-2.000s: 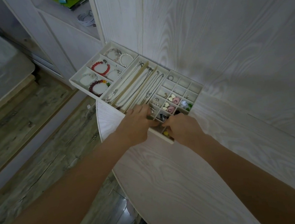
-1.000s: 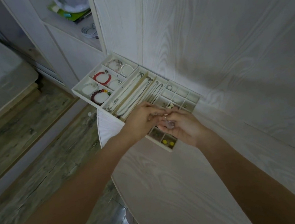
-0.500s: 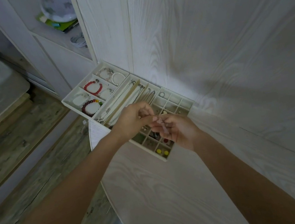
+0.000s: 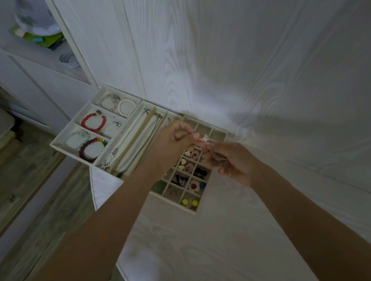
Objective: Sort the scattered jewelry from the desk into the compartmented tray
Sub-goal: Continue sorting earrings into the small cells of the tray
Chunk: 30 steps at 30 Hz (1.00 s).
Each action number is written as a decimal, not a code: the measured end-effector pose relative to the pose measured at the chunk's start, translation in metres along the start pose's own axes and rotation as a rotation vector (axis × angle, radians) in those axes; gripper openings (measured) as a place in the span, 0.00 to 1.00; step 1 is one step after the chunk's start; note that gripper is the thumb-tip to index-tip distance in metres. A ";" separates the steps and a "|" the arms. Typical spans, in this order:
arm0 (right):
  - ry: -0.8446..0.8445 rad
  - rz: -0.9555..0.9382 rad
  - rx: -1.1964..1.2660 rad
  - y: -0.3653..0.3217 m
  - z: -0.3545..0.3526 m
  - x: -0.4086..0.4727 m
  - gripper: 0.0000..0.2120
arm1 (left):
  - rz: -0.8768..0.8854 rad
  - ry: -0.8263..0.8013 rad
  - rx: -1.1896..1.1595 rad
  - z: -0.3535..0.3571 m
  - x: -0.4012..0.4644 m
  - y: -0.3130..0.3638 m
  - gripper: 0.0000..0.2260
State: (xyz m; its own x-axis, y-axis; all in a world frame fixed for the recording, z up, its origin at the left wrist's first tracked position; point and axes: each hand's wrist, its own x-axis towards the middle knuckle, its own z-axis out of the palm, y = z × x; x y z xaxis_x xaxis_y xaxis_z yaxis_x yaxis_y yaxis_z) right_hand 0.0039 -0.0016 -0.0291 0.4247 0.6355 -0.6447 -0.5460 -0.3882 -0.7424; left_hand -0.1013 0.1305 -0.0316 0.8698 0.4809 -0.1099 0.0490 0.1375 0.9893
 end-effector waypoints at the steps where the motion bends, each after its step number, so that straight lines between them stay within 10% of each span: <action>1: -0.001 0.004 -0.007 0.001 -0.003 0.001 0.09 | -0.010 0.010 -0.022 0.000 0.003 0.000 0.03; 10: -0.001 -0.093 0.177 -0.001 -0.028 0.019 0.07 | -0.100 0.134 -0.120 0.013 0.039 -0.004 0.04; 21: 0.765 -0.387 -0.416 0.010 -0.028 0.060 0.12 | -0.119 0.272 0.519 0.037 0.082 -0.036 0.04; 30: 0.717 -0.525 -0.618 0.017 -0.027 0.066 0.03 | -0.076 0.280 0.778 0.050 0.088 -0.055 0.02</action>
State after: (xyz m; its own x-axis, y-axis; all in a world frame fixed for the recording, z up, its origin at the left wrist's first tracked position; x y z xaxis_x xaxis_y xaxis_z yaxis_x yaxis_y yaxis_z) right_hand 0.0423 0.0158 -0.0897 0.9325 0.3602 -0.0267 0.2006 -0.5780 -0.7910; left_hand -0.0030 0.1220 -0.0911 0.7013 0.7062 -0.0972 0.5177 -0.4108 0.7505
